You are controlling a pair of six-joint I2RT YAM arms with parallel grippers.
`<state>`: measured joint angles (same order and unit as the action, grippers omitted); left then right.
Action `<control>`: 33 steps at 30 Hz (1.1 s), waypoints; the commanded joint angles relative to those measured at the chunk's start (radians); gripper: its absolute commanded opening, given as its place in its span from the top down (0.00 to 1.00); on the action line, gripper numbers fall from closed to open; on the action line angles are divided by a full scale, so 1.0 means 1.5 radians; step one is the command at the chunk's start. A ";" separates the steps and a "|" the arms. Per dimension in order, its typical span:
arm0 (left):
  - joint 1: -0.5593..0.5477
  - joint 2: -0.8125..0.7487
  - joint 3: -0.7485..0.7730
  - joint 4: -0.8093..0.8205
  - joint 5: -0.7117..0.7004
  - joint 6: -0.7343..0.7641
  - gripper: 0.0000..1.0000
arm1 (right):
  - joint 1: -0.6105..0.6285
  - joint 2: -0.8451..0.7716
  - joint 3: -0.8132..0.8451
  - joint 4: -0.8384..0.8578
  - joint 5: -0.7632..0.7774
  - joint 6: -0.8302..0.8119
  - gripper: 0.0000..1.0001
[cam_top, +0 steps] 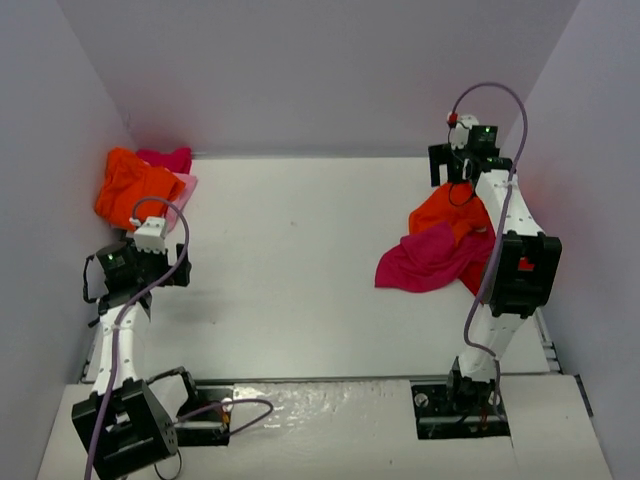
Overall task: Fold and stack the t-shirts
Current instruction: Grab the tshirt from the pile
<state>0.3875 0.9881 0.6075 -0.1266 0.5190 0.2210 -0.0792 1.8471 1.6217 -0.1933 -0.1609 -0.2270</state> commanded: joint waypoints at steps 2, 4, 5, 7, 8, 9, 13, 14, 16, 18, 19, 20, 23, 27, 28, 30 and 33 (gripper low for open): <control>0.011 -0.016 0.006 0.028 0.006 0.005 0.03 | 0.033 0.118 0.125 -0.100 0.029 -0.017 0.00; 0.011 -0.015 0.009 0.024 0.008 0.005 0.03 | 0.035 0.162 0.169 -0.121 0.063 -0.015 0.00; 0.011 -0.017 0.012 0.020 0.008 0.005 0.03 | 0.033 0.176 0.181 -0.125 0.073 -0.010 0.01; 0.011 -0.022 0.015 0.012 0.008 0.006 0.03 | 0.029 0.194 0.194 -0.127 0.085 -0.006 0.02; 0.011 -0.024 0.015 0.010 0.008 0.008 0.03 | 0.028 0.204 0.199 -0.128 0.098 -0.002 0.01; 0.011 -0.024 0.014 0.010 0.009 0.009 0.03 | 0.028 0.213 0.206 -0.130 0.118 0.000 0.01; 0.012 -0.023 0.004 0.020 0.012 0.009 0.03 | 0.021 0.268 0.243 -0.155 0.225 -0.009 0.00; 0.012 -0.023 0.004 0.021 0.013 0.008 0.03 | 0.012 0.282 0.249 -0.158 0.238 -0.009 0.00; 0.012 -0.023 0.005 0.022 0.014 0.007 0.03 | -0.003 0.302 0.255 -0.169 0.252 -0.008 0.00; 0.012 -0.021 0.007 0.022 0.016 0.007 0.03 | -0.015 0.321 0.257 -0.188 0.249 -0.005 0.00; 0.012 -0.020 0.009 0.022 0.017 0.007 0.03 | -0.018 0.327 0.257 -0.197 0.249 -0.003 0.00; 0.011 -0.018 0.011 0.024 0.021 0.004 0.03 | -0.020 0.334 0.255 -0.203 0.239 -0.004 0.00; 0.010 -0.011 0.033 0.016 0.060 -0.004 0.03 | -0.023 0.352 0.250 -0.218 0.214 -0.008 0.01; 0.011 -0.005 0.084 -0.005 0.093 -0.020 0.03 | -0.024 0.374 0.239 -0.235 0.172 -0.014 0.08; 0.011 -0.003 0.095 -0.008 0.096 -0.020 0.03 | -0.024 0.379 0.238 -0.244 0.161 -0.019 0.18; 0.010 0.005 0.127 -0.019 0.109 -0.012 0.03 | -0.023 0.390 0.235 -0.253 0.134 -0.029 0.47; 0.010 0.021 0.174 -0.035 0.149 -0.004 0.04 | -0.016 0.387 0.226 -0.254 0.117 -0.036 1.00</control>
<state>0.3996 1.0012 0.7294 -0.1919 0.6316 0.2050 -0.1212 2.3844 1.9896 -0.4816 0.0805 -0.2538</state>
